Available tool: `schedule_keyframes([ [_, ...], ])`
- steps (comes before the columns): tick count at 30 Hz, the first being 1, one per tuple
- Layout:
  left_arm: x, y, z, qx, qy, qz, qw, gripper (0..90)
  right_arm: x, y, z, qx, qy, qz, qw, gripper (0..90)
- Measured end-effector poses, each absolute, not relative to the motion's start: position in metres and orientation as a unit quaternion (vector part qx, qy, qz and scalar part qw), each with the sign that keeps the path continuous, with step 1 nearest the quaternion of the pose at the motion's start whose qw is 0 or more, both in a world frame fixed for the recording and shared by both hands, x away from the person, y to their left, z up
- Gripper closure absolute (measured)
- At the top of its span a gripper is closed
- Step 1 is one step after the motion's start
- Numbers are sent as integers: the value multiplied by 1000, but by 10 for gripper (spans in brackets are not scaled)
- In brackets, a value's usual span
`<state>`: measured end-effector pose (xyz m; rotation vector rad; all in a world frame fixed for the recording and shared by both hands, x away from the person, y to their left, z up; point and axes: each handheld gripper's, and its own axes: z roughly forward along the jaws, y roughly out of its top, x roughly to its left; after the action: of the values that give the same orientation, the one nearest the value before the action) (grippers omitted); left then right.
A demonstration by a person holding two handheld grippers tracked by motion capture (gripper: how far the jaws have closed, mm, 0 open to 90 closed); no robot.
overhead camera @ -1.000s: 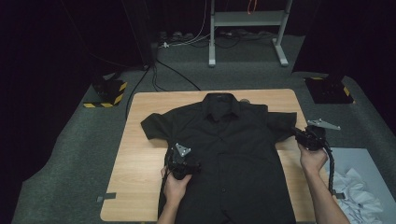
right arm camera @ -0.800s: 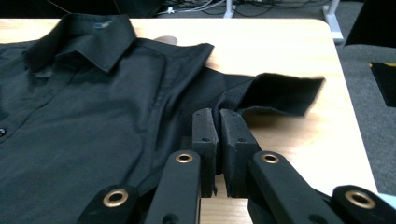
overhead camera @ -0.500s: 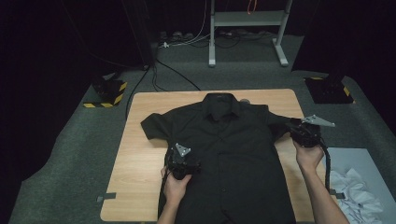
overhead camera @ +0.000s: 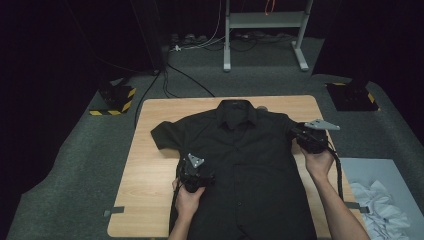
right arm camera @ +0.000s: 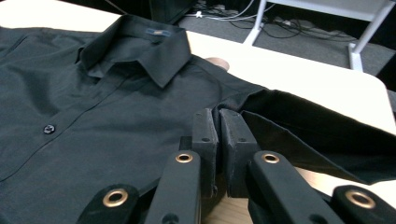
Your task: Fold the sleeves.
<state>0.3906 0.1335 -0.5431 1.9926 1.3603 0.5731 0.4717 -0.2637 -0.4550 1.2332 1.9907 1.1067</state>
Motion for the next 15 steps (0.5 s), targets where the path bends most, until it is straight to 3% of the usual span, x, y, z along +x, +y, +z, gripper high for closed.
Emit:
schedule_keyframes([
  [15,391,134,-543,760,519,219,325,55,479,-235,-464,436,759,409,257,852],
])
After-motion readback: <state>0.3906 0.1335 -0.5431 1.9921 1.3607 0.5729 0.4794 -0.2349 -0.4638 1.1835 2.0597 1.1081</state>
